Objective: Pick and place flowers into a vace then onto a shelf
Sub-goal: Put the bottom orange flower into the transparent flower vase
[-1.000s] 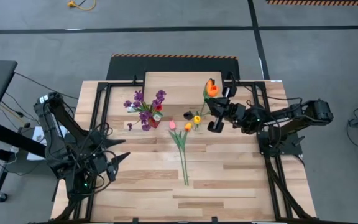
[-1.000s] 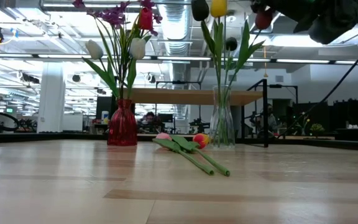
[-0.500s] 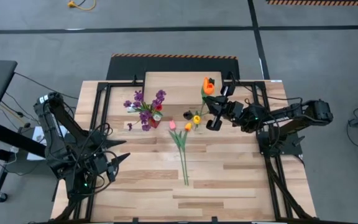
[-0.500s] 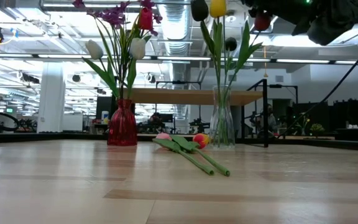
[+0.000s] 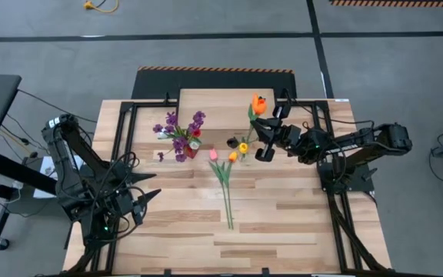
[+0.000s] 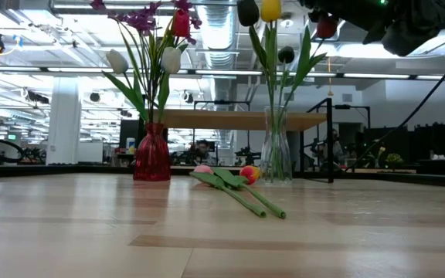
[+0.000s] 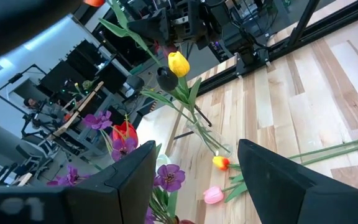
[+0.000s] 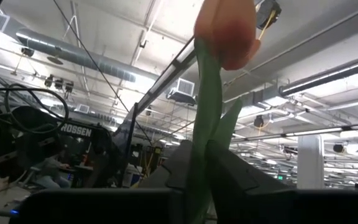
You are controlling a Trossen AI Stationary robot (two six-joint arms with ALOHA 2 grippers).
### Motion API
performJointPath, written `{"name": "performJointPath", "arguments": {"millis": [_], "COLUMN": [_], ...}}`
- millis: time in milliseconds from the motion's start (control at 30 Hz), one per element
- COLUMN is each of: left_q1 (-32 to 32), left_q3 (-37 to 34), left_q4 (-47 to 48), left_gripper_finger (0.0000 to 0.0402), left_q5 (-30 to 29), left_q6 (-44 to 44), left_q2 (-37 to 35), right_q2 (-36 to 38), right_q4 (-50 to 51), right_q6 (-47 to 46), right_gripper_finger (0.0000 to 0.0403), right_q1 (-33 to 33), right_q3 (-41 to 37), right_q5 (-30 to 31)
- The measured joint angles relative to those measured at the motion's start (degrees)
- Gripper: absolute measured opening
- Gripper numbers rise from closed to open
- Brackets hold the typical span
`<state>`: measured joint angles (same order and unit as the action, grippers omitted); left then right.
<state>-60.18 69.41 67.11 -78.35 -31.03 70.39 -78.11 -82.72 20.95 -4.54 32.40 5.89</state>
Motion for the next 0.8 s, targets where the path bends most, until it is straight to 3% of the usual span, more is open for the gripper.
{"name": "performJointPath", "arguments": {"millis": [800], "left_q1": [0.0], "left_q3": [0.0], "left_q4": [-0.1], "left_gripper_finger": [0.0219], "left_q5": [0.0], "left_q6": [0.0], "left_q2": [0.0], "right_q2": [0.0], "right_q4": [1.5], "right_q6": [0.1], "right_gripper_finger": [0.0043], "right_q1": [-2.4], "right_q3": [0.0], "right_q5": [0.2]}}
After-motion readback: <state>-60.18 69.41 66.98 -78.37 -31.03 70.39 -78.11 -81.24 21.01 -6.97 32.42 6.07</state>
